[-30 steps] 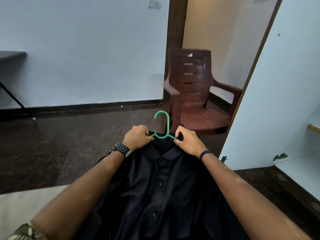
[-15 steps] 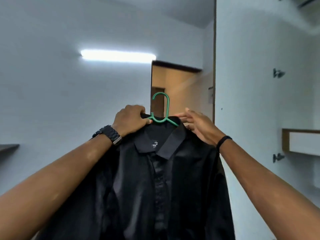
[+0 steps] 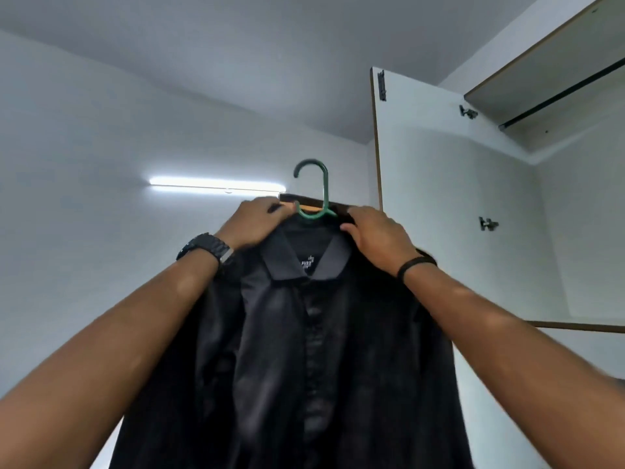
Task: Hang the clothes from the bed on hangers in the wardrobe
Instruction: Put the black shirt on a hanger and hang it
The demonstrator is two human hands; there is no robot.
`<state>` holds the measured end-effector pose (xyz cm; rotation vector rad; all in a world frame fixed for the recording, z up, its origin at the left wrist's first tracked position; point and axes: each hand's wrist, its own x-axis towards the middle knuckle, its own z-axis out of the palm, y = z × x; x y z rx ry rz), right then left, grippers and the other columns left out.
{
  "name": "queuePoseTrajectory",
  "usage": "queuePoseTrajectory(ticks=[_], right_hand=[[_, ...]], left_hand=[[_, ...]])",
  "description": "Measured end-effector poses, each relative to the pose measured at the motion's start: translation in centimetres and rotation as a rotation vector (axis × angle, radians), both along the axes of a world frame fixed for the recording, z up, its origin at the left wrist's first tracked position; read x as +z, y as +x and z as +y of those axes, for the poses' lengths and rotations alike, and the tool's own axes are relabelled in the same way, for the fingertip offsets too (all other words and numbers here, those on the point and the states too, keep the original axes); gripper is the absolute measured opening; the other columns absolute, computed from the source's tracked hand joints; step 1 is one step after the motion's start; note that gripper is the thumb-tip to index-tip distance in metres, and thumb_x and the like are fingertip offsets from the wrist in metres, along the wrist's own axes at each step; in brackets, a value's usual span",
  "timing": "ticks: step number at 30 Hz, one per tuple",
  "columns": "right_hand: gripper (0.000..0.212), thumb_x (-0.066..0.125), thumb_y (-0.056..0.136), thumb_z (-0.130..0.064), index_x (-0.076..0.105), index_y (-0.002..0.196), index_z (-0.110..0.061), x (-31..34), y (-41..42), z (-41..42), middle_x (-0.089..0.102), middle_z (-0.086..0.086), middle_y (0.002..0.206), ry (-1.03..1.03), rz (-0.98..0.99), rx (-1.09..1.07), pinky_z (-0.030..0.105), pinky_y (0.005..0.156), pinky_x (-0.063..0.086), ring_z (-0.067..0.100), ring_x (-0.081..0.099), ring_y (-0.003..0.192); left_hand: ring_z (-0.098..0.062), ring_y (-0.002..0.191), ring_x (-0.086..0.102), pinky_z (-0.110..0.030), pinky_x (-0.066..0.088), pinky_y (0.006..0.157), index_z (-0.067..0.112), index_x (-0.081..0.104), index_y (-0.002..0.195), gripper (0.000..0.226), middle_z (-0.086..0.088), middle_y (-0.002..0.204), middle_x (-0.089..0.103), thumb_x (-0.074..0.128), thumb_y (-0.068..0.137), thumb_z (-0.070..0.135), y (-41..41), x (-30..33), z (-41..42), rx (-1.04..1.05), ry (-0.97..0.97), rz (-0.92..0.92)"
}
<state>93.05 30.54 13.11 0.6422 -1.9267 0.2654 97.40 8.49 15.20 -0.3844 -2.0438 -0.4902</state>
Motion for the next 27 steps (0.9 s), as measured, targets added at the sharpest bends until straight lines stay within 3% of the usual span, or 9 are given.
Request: queuePoseTrajectory(ticks=[2, 5, 7, 10, 14, 18, 23, 25, 27], right_hand=[[0.028, 0.045, 0.100, -0.034, 0.054, 0.113, -0.011, 0.7, 0.2, -0.7, 0.061, 0.012, 0.110, 0.014, 0.109, -0.035, 0.033, 0.068, 0.036, 0.032, 0.058, 0.098], [0.023, 0.056, 0.095, -0.035, 0.062, 0.097, -0.013, 2.7, 0.3, 0.2, 0.061, 0.009, 0.100, 0.037, -0.210, 0.095, 0.029, 0.075, 0.035, 0.026, 0.056, 0.094], [0.020, 0.063, 0.091, -0.036, 0.059, 0.084, -0.018, 3.7, 0.5, 1.1, 0.058, 0.004, 0.091, 0.009, -0.266, 0.101, 0.026, 0.074, 0.034, 0.020, 0.052, 0.086], [0.029, 0.064, 0.090, -0.038, 0.056, 0.072, -0.017, 4.2, 1.0, 1.5, 0.057, 0.001, 0.079, 0.007, -0.408, 0.125, 0.026, 0.065, 0.037, 0.015, 0.051, 0.074], [0.023, 0.065, 0.088, -0.014, 0.063, 0.110, -0.008, 5.2, 2.3, 3.9, 0.069, 0.011, 0.110, -0.099, -1.084, 0.550, 0.031, 0.083, 0.056, 0.020, 0.067, 0.096], [0.030, 0.063, 0.087, -0.007, 0.062, 0.117, -0.002, 5.2, 3.0, 6.3, 0.069, 0.012, 0.112, 0.026, -1.319, 0.248, 0.034, 0.079, 0.058, 0.025, 0.068, 0.100], [0.028, 0.067, 0.085, -0.021, 0.067, 0.105, -0.001, 4.4, 2.9, 8.3, 0.072, 0.007, 0.097, -0.018, -1.184, 0.216, 0.028, 0.078, 0.056, 0.019, 0.068, 0.086], [0.021, 0.066, 0.089, -0.027, 0.064, 0.075, -0.011, 4.5, 2.9, 8.4, 0.065, -0.005, 0.069, -0.083, -0.803, 0.244, 0.017, 0.062, 0.046, 0.011, 0.058, 0.066], [0.039, 0.065, 0.090, -0.036, 0.051, 0.059, -0.017, 5.2, 2.6, 8.4, 0.051, -0.007, 0.057, -0.144, -0.419, 0.175, 0.019, 0.053, 0.033, 0.008, 0.044, 0.056]], left_hand=[[-0.015, 0.081, 0.052, -0.029, 0.043, 0.075, 0.022, 0.053, 0.077, 0.035, 0.001, 0.084, 0.055, 0.041, 0.099, 0.048, 0.8, 1.0, 0.2, -0.173, 0.103, -0.034], [0.001, 0.073, 0.056, -0.014, 0.045, 0.068, 0.017, 0.059, 0.089, 0.013, -0.002, 0.091, 0.059, 0.060, 0.092, 0.029, 1.4, 0.7, -1.0, -0.348, 0.108, -0.310], [-0.008, 0.080, 0.060, -0.021, 0.048, 0.072, 0.011, 0.062, 0.099, 0.014, -0.007, 0.095, 0.062, 0.065, 0.088, 0.019, 1.0, 0.0, -2.4, -0.290, 0.084, -0.427], [-0.023, 0.090, 0.058, -0.032, 0.045, 0.078, 0.006, 0.061, 0.105, 0.016, -0.011, 0.101, 0.061, 0.057, 0.095, 0.018, 0.0, -0.9, -2.7, -0.098, 0.006, -0.303], [-0.023, 0.095, 0.053, -0.030, 0.035, 0.075, 0.014, 0.054, 0.100, 0.006, -0.006, 0.104, 0.058, 0.054, 0.096, 0.018, -1.3, -1.2, -2.3, -0.009, -0.020, -0.105], [-0.022, 0.093, 0.052, -0.028, 0.035, 0.075, 0.012, 0.057, 0.104, 0.010, -0.008, 0.104, 0.059, 0.056, 0.095, 0.016, -1.1, -0.4, -2.1, -0.073, -0.044, -0.029], [-0.023, 0.087, 0.063, -0.030, 0.052, 0.074, 0.015, 0.067, 0.107, 0.015, -0.006, 0.098, 0.068, 0.057, 0.095, 0.015, 0.6, 1.9, -2.7, -0.203, -0.029, -0.718], [-0.022, 0.086, 0.060, -0.023, 0.048, 0.069, 0.012, 0.065, 0.114, 0.021, -0.008, 0.101, 0.064, 0.059, 0.094, 0.015, 0.0, 2.9, -2.2, -0.152, 0.031, -0.479], [-0.028, 0.100, 0.057, -0.027, 0.045, 0.079, 0.008, 0.060, 0.119, 0.026, -0.012, 0.110, 0.062, 0.057, 0.094, 0.016, -1.2, 3.0, -0.5, 0.030, 0.098, 0.058]])
